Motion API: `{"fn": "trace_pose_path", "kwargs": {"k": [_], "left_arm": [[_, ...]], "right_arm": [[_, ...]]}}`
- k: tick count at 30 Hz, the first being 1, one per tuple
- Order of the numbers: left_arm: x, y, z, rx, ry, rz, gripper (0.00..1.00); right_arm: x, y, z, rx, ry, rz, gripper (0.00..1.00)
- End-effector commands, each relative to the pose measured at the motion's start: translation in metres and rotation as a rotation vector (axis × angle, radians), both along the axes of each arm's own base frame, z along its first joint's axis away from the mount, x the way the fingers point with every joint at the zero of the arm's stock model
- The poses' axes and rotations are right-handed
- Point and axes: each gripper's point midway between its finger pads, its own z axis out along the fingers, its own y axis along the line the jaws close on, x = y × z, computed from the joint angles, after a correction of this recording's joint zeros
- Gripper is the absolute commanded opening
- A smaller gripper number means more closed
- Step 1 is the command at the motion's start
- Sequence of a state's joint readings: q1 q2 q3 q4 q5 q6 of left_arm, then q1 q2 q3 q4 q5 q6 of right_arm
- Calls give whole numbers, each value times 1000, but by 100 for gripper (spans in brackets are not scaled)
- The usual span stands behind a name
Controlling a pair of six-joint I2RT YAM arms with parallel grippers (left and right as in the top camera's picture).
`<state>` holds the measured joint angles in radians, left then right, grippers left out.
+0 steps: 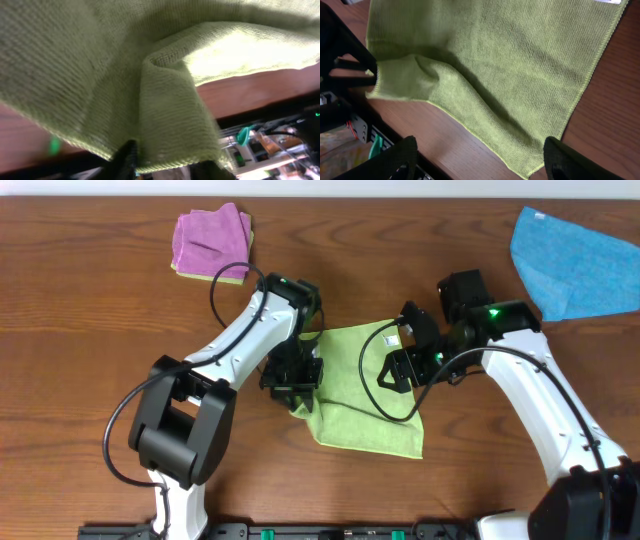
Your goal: Fold the cloth
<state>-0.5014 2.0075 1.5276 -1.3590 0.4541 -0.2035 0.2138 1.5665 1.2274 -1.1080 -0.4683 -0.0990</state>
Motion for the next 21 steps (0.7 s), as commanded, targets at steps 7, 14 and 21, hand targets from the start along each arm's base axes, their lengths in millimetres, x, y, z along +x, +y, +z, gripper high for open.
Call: {"fn": "trace_pose_path", "kwargs": {"k": [7, 14, 21], "left_arm": [[12, 27, -6, 89, -48, -18, 97], [5, 26, -4, 76, -33, -79, 95], [-13, 22, 6, 18, 40, -139, 84]], "right_arm": [[2, -1, 0, -20, -29, 16, 77], [3, -5, -2, -47, -37, 12, 77], [4, -5, -2, -45, -33, -7, 78]]}}
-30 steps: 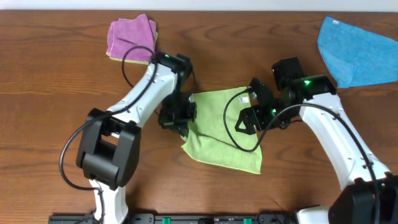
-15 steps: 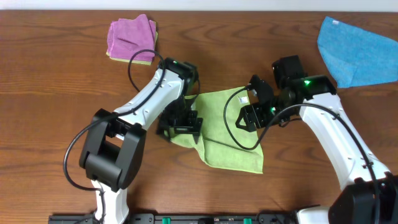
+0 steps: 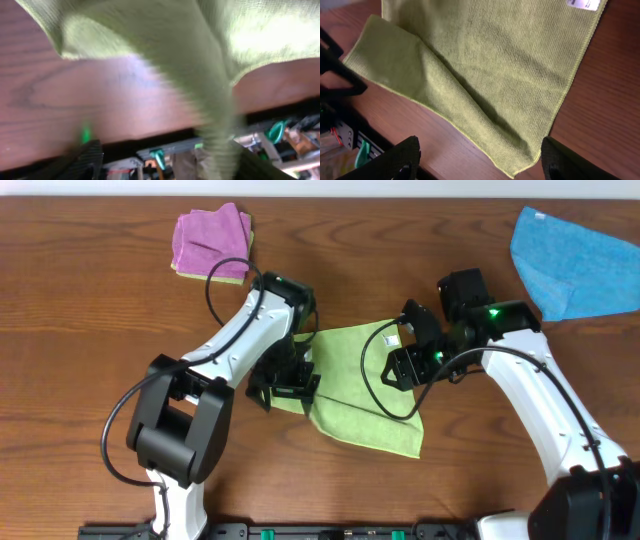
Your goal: Fold the cloth
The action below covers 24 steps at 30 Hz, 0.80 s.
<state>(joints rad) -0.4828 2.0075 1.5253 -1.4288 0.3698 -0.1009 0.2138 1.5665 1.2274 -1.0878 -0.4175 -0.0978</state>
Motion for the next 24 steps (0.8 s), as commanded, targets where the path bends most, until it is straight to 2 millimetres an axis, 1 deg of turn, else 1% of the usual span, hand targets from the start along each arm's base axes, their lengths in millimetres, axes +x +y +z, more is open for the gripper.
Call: {"fn": "trace_pose_path", "kwargs": {"k": [1, 4, 7, 9, 11, 14, 16, 17, 18, 19, 20, 21, 22, 24], "left_arm": [[-11, 0, 6, -26, 44, -38, 89], [-18, 5, 11, -13, 77, -51, 89], [-15, 5, 15, -29, 49, -56, 94], [-7, 2, 15, -46, -3, -60, 98], [3, -3, 11, -62, -53, -58, 95], [26, 1, -6, 0, -166, -27, 95], [37, 2, -16, 23, -222, -5, 95], [44, 6, -22, 48, -253, 9, 95], [49, 11, -26, 75, -278, 25, 95], [56, 17, -30, 106, -307, 54, 95], [63, 20, -32, 118, -327, 87, 95], [69, 21, -34, 113, -344, 117, 95], [80, 24, -35, 110, -373, 171, 95], [98, 27, -36, 103, -416, 253, 95]], "right_arm": [[-2, 3, 1, 4, -5, 2, 78], [2, 4, 2, 11, -17, -3, 78], [5, 5, 2, 17, -24, -23, 78], [6, 5, 1, 18, -26, -23, 77], [5, 5, 1, 17, -26, -23, 78], [7, 6, -4, 19, -37, -24, 76], [11, 6, -13, 26, -49, -44, 75], [14, 7, -18, 32, -55, -64, 73], [16, 8, -24, 40, -62, -89, 66], [21, 9, -30, 50, -76, -114, 56], [25, 10, -34, 61, -89, -136, 47], [28, 11, -37, 74, -100, -160, 41], [33, 13, -40, 92, -115, -181, 32], [38, 15, -44, 106, -128, -198, 24]]}}
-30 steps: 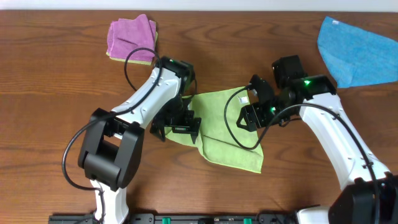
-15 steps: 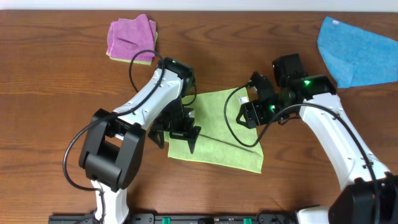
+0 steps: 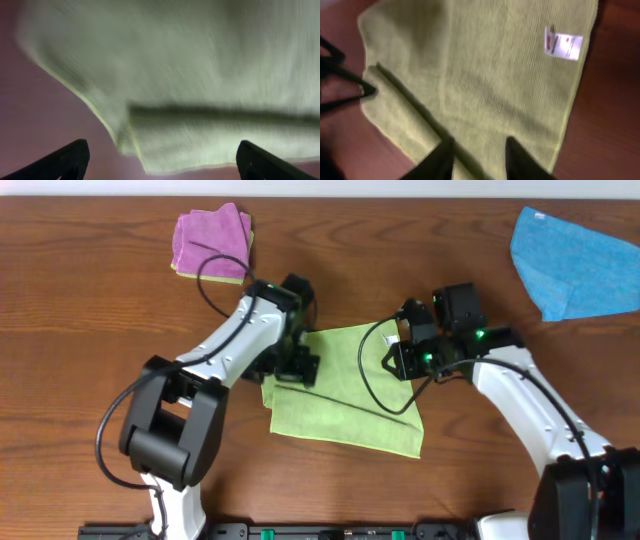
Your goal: Fold the cloth
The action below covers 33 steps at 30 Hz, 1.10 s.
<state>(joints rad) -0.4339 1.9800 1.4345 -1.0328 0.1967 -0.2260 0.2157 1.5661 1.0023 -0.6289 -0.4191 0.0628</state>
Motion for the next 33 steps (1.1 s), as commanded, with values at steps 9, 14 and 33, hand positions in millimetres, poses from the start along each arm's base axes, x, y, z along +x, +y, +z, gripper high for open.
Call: {"fn": "trace_pose_path", "kwargs": {"k": [9, 14, 33], "left_arm": [[69, 5, -3, -51, -217, 233, 95], [78, 1, -1, -72, -246, 280, 95], [35, -17, -26, -45, -140, 285, 95]], "right_arm": [[9, 33, -62, 29, 85, -11, 11], [17, 40, -70, 49, 79, -24, 12], [45, 24, -88, -72, -29, -83, 13]]}}
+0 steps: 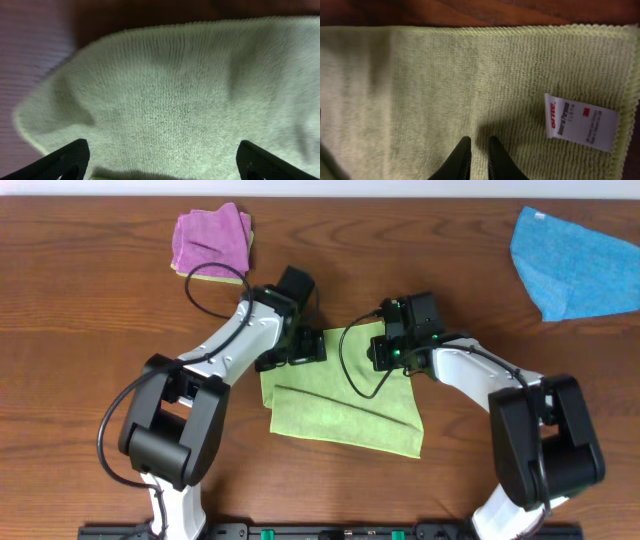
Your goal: Fold the cloth
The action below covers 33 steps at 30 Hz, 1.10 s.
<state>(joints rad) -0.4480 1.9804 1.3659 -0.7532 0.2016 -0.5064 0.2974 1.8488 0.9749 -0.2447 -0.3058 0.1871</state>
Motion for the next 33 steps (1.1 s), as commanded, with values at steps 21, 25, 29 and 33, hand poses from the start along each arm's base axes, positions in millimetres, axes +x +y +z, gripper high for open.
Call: {"fn": "trace_pose_path", "kwargs": {"k": [21, 25, 29, 33], "left_arm": [[35, 3, -62, 46, -80, 61, 95], [62, 3, -57, 39, -194, 82, 95], [89, 1, -49, -4, -288, 109, 95], [102, 6, -45, -21, -331, 131, 95]], "right_arm": [[40, -66, -25, -351, -141, -274, 8], [44, -86, -21, -445, -176, -345, 6], [46, -88, -19, -451, -187, -364, 7], [52, -84, -16, -425, -211, -370, 9]]}}
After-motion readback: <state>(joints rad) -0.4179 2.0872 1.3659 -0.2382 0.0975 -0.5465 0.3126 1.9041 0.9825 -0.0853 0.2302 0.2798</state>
